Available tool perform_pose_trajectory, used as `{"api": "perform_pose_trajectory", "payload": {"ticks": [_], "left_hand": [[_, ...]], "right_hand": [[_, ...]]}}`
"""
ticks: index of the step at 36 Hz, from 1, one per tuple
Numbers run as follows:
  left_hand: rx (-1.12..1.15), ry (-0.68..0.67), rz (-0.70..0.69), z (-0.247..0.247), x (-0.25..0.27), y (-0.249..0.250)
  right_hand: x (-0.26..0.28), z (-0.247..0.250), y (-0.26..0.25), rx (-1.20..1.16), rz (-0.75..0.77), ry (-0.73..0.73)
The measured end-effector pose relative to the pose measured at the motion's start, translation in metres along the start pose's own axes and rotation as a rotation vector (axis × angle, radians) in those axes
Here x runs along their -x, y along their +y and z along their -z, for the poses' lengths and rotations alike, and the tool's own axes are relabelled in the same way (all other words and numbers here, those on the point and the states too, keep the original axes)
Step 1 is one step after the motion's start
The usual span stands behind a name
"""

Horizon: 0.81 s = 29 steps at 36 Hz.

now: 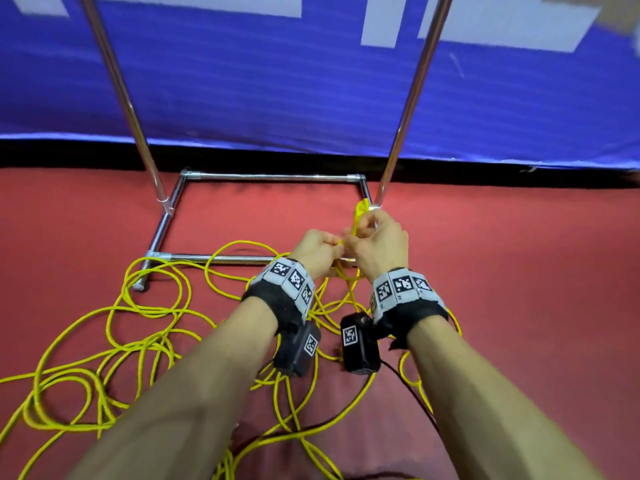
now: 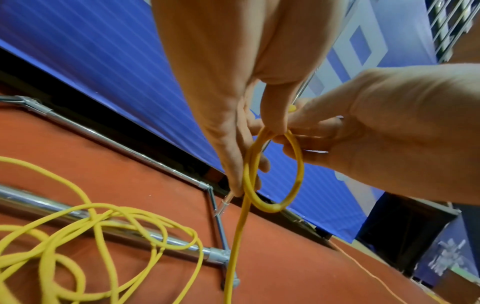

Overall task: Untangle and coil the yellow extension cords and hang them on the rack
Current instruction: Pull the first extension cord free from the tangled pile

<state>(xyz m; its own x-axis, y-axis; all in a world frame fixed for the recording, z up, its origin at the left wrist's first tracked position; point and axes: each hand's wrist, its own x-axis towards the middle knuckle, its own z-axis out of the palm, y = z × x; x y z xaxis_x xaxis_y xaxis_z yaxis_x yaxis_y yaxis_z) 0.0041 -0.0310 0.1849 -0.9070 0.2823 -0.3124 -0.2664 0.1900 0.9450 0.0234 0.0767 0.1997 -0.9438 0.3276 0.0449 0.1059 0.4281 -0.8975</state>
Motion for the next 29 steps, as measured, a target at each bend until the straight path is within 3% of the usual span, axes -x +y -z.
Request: {"api": "perform_pose_trajectory", "payload": {"ticks": [4,8,12,15,20,24,29], "left_hand": [[0.026,0.071,-0.006,0.003,0.016,0.024],[0.090,0.101,-0.043,0.010,0.032,0.052],[0.056,0.135,-0.080,0.021,0.044,0.076],[-0.019,0.201,-0.117,0.028,0.050,0.086],[-0.232,0.236,-0.232,0.032,0.062,0.099],[-0.413,0.279,-0.276,0.029,0.067,0.108],[-0.252,0.237,-0.238,0.035,0.072,0.100]], "right_hand": [[-0.001,0.004,-0.024,-0.111,-0.010,0.009],[0.000,0.021,-0.056,-0.239,0.038,-0.114],[0.001,0.030,-0.069,-0.120,0.143,-0.080],[-0.001,0.035,-0.072,-0.054,0.132,-0.095],[0.008,0.034,-0.076,0.190,0.230,-0.152],[0.020,0.030,-0.080,0.357,0.271,-0.083],[0.025,0.033,-0.088,0.463,0.315,-0.125]]}}
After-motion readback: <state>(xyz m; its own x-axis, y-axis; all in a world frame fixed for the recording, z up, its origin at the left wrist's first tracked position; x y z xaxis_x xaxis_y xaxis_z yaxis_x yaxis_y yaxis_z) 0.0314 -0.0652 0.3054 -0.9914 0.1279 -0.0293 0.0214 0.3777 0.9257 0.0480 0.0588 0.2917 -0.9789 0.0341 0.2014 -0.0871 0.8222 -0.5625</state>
